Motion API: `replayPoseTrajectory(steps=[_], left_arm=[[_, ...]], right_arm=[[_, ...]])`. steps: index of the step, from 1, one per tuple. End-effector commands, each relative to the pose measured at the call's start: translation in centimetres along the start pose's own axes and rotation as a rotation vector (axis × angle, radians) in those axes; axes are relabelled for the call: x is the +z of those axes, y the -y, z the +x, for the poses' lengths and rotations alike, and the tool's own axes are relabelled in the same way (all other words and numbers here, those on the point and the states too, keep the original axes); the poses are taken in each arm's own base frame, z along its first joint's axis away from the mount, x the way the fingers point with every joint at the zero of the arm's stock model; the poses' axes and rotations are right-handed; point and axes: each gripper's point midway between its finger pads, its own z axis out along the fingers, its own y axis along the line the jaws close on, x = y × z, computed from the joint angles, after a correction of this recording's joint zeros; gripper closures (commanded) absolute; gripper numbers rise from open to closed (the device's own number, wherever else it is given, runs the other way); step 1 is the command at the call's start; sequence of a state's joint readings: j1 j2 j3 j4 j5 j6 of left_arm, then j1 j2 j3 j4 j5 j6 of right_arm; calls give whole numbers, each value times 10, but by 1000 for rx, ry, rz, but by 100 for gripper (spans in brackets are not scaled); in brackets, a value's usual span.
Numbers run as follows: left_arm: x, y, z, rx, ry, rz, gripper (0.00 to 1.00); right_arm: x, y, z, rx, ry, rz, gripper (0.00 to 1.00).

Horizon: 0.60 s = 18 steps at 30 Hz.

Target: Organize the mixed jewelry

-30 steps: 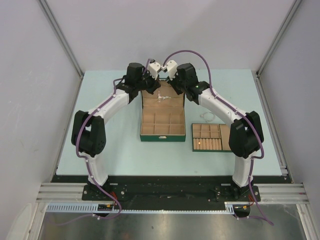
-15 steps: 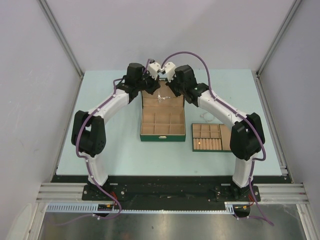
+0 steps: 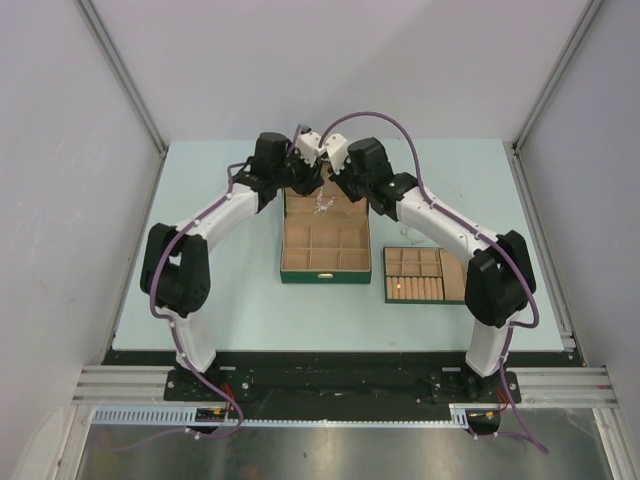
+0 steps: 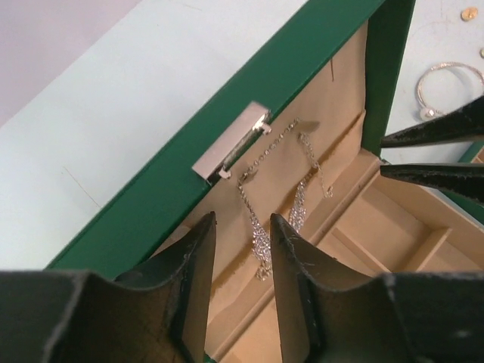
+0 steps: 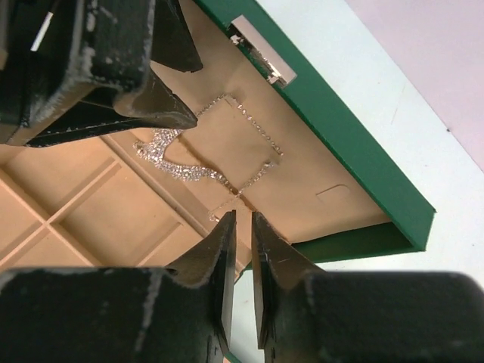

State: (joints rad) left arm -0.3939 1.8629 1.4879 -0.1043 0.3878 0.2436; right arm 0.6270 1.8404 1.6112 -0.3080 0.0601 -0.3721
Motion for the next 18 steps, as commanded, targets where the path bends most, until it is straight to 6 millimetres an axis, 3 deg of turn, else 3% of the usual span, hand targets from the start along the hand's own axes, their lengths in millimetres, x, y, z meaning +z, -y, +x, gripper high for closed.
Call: replayPoseTrajectory(steps=[1,3,4,5,8,13,18], left_arm=[[-21,15,-23,23,68,6,59],[-29,17,-29,26,94,-1,57],[-31,18,-23,19,86,-4,56],[-37,18,-29,24,109,-12,54],[-47,20,-24,13,110,-25,53],[-62,18,-31,13,168,-58,49],[-73,20,-22,2,165,-67,46]], right_arm=[[-23,2,-26,-21,92,-7,79],[-23,0,-21,-21,89,-16,72],[-23,0,-19,-20,87,-19,70],[-24,0,-17,-17,84,-22,68],[-24,-10,-18,-8,99,-74,66],[-23,-15,-22,4,127,-106,66],[-24,-24,-17,-6,125,-150,67]])
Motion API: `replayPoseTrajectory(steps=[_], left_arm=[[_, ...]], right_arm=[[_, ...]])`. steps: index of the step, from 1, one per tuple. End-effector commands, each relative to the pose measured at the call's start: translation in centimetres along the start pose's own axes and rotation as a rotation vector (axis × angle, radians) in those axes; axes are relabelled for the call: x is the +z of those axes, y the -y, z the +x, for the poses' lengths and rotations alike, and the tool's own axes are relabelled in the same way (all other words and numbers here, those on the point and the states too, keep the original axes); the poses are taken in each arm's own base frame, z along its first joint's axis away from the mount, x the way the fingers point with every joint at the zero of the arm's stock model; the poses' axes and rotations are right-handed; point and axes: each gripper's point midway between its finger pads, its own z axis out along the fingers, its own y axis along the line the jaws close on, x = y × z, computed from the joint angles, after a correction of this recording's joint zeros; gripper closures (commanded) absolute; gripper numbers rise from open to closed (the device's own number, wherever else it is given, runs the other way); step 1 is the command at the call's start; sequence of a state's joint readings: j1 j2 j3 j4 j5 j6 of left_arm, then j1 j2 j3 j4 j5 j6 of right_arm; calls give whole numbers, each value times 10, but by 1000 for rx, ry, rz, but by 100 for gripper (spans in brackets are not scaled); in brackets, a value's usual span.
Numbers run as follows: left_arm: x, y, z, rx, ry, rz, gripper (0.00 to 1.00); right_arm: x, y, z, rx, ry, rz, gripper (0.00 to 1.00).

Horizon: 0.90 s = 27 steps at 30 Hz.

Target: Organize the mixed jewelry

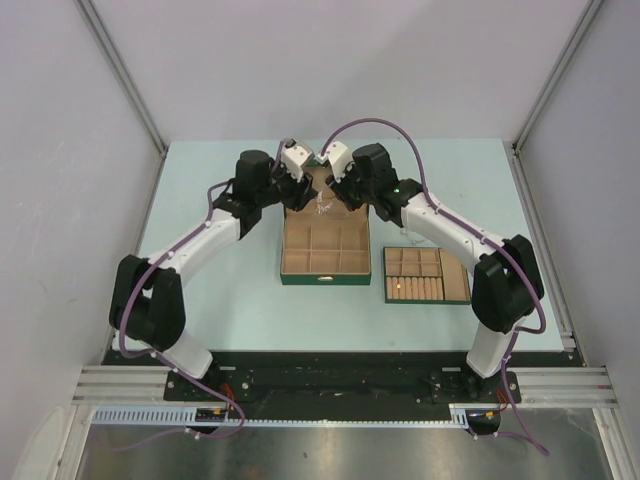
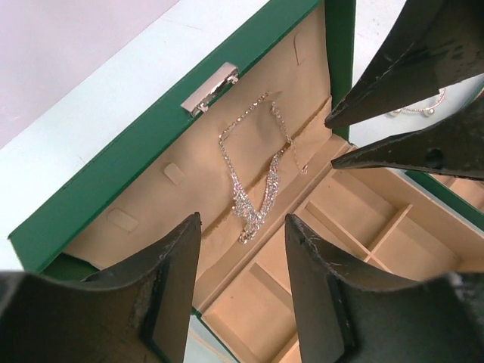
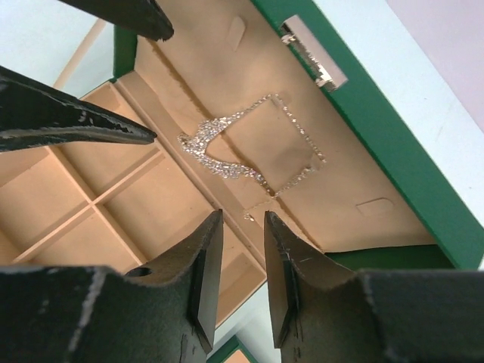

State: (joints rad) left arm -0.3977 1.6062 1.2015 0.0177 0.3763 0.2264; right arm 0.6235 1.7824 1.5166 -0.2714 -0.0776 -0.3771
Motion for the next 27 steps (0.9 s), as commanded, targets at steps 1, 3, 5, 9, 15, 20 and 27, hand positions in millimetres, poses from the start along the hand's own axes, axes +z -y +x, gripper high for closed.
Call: replayPoseTrajectory(steps=[1,3,5,9,15,20,27], left_arm=[[-23,-7,-28,-19,96,-51,46],[-28,-7,-22,-33,90,-56,46],[-37,-9,-25,-40,101,-67,45],[-45,-6,-14,-10,71,-58,42],[-52,8,13,190,33,32,35],[-46,6,20,351,21,71,35],[-27,-3,28,625,41,95,35]], right_arm=[[-13,-2,-19,-9,69,-29,67],[-14,-4,-18,-20,61,-35,67],[-18,-5,-17,-28,54,-36,67],[-24,-5,-21,-61,54,-27,66],[-29,-5,-21,-101,45,-31,58],[-31,-6,-18,-124,17,-54,55],[-26,-7,-24,-70,16,-98,50]])
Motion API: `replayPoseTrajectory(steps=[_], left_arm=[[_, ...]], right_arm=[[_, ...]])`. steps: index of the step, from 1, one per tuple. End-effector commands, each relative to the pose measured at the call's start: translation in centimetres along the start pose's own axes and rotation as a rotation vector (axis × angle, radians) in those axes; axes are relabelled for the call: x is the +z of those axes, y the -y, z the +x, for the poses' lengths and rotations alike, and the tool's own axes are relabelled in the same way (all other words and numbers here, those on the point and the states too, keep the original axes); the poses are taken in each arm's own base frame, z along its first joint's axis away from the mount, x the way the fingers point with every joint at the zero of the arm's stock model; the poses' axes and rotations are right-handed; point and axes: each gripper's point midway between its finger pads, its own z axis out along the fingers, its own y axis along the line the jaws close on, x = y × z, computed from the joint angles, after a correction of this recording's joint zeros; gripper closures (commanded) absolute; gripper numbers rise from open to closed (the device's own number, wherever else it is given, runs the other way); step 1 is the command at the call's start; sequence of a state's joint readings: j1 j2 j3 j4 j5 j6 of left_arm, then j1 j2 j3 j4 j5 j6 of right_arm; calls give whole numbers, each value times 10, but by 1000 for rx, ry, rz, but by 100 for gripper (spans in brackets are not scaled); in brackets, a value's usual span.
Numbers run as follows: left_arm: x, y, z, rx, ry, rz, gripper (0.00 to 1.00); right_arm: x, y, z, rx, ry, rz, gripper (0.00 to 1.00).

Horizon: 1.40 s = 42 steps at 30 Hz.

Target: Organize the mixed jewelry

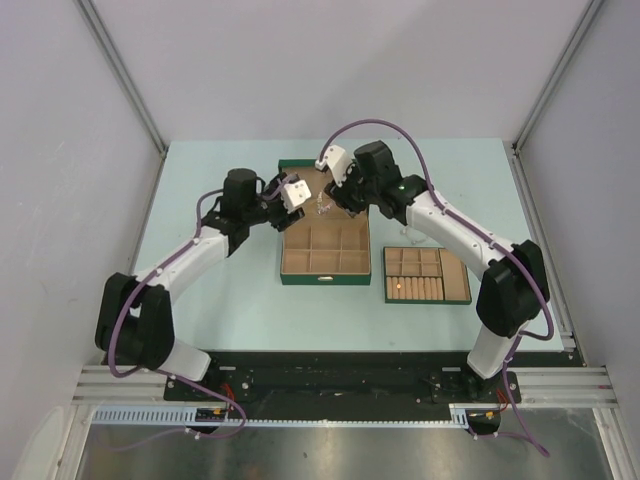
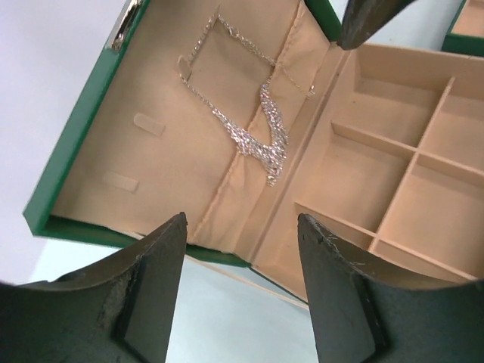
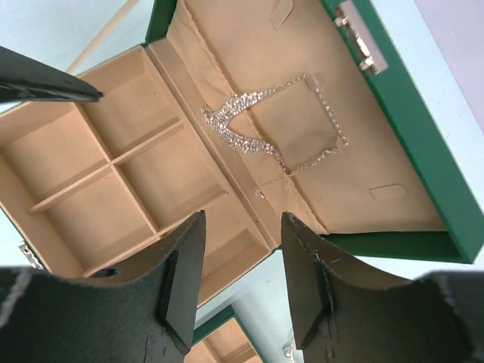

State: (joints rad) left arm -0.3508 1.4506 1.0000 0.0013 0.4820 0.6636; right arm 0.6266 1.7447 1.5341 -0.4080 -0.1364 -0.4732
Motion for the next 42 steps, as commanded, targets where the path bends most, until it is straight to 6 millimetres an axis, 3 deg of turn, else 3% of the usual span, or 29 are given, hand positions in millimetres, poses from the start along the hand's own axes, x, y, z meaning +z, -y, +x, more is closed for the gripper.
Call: replayPoseTrajectory(steps=[1,8,16,22,26,42], left_arm=[[15,-10,2,251,39,9,35],[29,-25,11,252,-23,-23,31],[40,-23,28,255,-93,-78,30],[50,-23,32,269,-116,-162,30],[56,-22,32,274,-129,-176,30],[70,-30,47,312,-248,-212,33]], right_arm=[[-7,6,-33,26,82,-22,50],[9,4,-27,147,110,-56,52],[20,11,-18,262,120,-67,53],[30,5,5,310,57,-61,55],[29,5,14,315,38,-45,55],[21,8,13,331,55,-41,56]])
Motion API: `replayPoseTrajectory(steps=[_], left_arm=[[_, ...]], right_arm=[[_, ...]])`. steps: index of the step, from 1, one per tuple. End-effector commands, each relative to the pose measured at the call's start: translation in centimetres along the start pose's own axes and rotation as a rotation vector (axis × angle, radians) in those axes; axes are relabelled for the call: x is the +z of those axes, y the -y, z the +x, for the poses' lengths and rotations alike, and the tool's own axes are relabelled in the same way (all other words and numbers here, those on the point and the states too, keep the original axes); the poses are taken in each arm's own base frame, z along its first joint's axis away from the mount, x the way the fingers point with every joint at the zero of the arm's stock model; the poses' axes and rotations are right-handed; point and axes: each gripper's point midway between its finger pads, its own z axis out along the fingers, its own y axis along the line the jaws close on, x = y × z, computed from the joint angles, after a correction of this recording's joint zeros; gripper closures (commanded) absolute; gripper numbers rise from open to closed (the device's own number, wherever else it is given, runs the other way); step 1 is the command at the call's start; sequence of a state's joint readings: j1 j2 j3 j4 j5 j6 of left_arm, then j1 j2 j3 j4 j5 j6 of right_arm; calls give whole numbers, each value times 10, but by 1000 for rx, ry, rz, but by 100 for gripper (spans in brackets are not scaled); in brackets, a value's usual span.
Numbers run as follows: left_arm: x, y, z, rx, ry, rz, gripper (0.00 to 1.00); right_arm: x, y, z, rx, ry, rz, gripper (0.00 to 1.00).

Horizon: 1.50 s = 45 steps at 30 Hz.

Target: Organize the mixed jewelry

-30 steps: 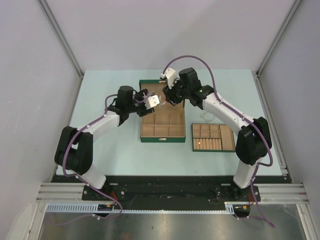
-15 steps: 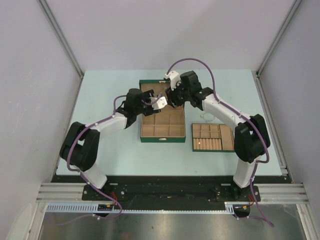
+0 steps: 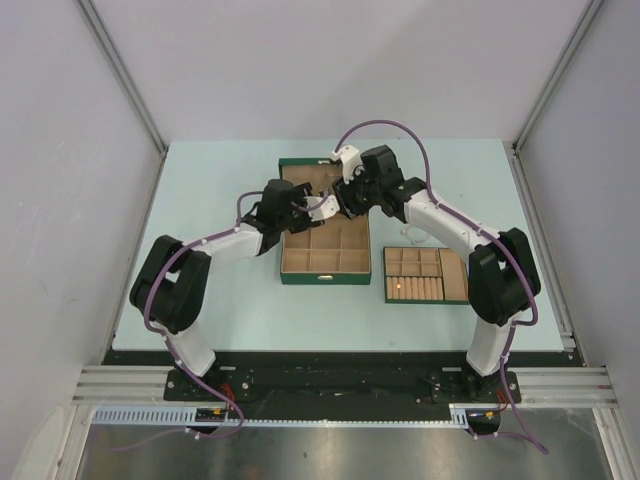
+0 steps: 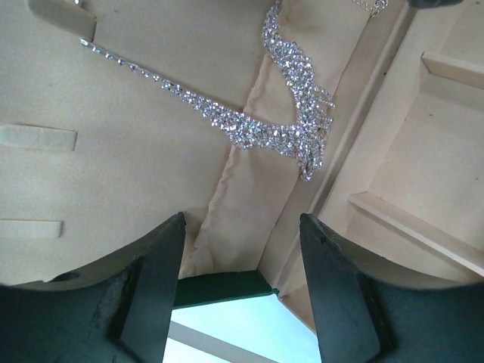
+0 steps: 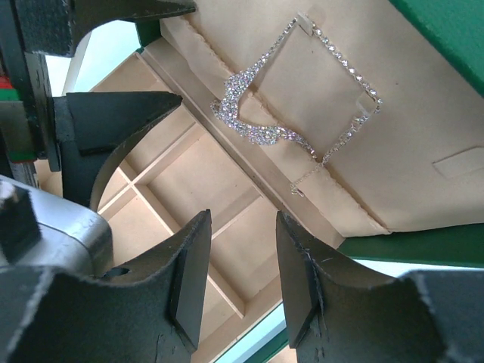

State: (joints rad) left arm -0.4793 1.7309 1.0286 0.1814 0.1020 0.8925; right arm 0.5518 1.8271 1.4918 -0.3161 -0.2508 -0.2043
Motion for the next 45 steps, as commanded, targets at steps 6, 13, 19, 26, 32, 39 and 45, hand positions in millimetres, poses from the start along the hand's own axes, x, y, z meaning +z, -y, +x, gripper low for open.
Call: replayPoseTrajectory(steps=[6,13,19,26,32,39,45], left_arm=[[9,-20,-5,65,-55,-93,41],[8,-14,0,67,-80,-77,56],[6,-10,0,64,-78,-60,76],[3,-7,-3,51,-72,-33,96],[0,-5,-15,31,-25,-11,100],[-5,-6,-24,7,13,1,99],[-8,-6,-34,-14,51,18,100]], right_arm=[[-11,4,-18,17,61,10,56],[-13,7,-19,16,66,16,56],[-10,7,-15,27,59,11,56],[-3,7,-10,46,52,3,56],[2,13,-3,91,45,9,56],[15,6,4,146,41,-24,55],[32,-4,15,194,21,-76,55]])
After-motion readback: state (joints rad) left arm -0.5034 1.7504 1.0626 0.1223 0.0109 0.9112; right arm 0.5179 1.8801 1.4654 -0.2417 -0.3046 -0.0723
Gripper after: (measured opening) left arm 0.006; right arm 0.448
